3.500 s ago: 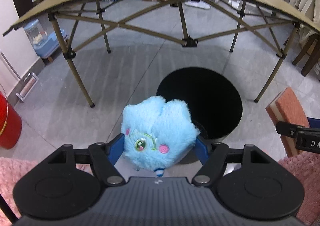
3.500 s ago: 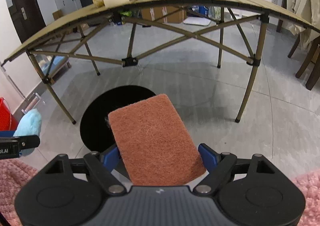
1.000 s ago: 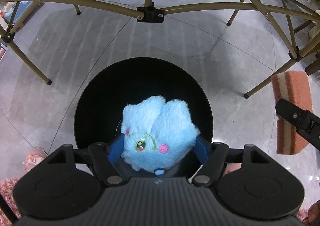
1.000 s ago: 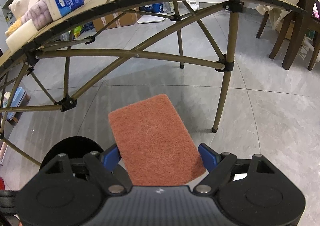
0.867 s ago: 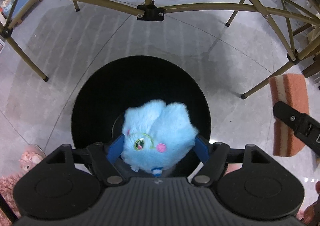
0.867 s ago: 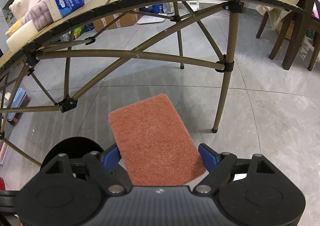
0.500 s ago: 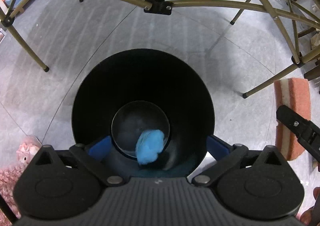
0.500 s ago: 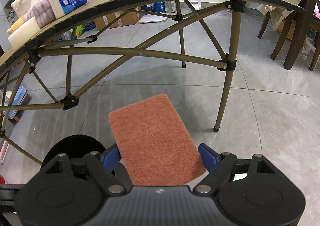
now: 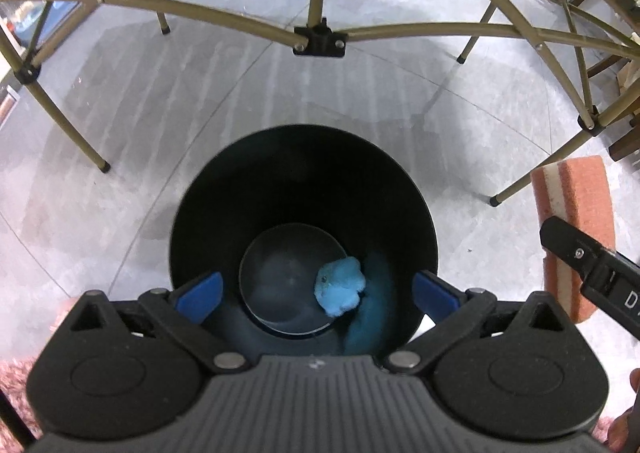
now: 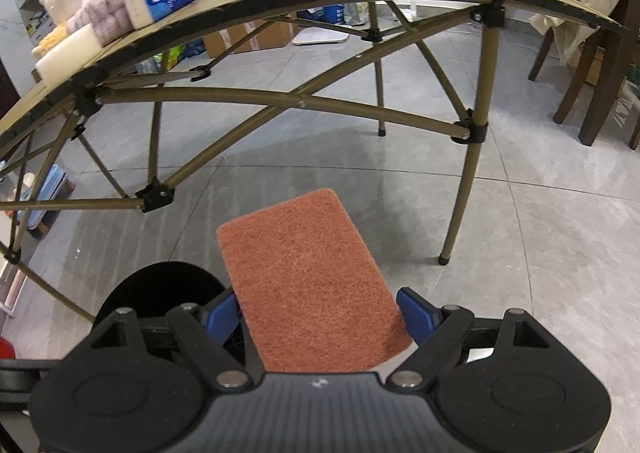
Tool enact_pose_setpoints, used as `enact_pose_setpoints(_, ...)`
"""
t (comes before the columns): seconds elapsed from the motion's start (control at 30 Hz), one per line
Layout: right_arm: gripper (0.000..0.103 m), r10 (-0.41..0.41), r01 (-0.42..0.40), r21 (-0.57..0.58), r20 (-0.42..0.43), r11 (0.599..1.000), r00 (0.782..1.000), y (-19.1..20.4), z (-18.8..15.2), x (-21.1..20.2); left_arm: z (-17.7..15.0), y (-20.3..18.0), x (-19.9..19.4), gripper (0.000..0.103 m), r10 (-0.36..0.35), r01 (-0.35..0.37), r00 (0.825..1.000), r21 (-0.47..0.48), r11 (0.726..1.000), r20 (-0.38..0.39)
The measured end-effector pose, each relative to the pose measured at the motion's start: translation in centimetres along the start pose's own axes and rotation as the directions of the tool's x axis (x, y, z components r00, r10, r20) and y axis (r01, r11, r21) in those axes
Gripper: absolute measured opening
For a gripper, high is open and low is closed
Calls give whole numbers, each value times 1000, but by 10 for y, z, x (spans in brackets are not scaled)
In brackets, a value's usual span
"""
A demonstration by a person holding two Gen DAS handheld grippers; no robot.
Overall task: Collect trash
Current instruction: 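Lower the brown pad into the bin with the right tool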
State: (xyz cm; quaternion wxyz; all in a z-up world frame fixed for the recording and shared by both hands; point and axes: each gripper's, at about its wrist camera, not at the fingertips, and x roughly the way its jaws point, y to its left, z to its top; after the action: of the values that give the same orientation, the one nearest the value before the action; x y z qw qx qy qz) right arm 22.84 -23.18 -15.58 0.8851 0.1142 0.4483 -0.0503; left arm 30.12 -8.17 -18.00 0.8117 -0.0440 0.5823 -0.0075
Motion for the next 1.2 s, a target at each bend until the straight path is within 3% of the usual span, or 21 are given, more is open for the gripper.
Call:
enact_pose_setpoints(0.57, 83, 71, -71, -46, 9, 996, 997, 14, -6, -17, -7, 26, -29, 103, 45, -45, 995, 3, 999, 94)
enact_pose_setpoints(1.2, 83, 97, -102, -120, -50, 988, 994, 45, -18, -11, -12, 100, -30, 103, 148, -138, 984, -99, 985, 95)
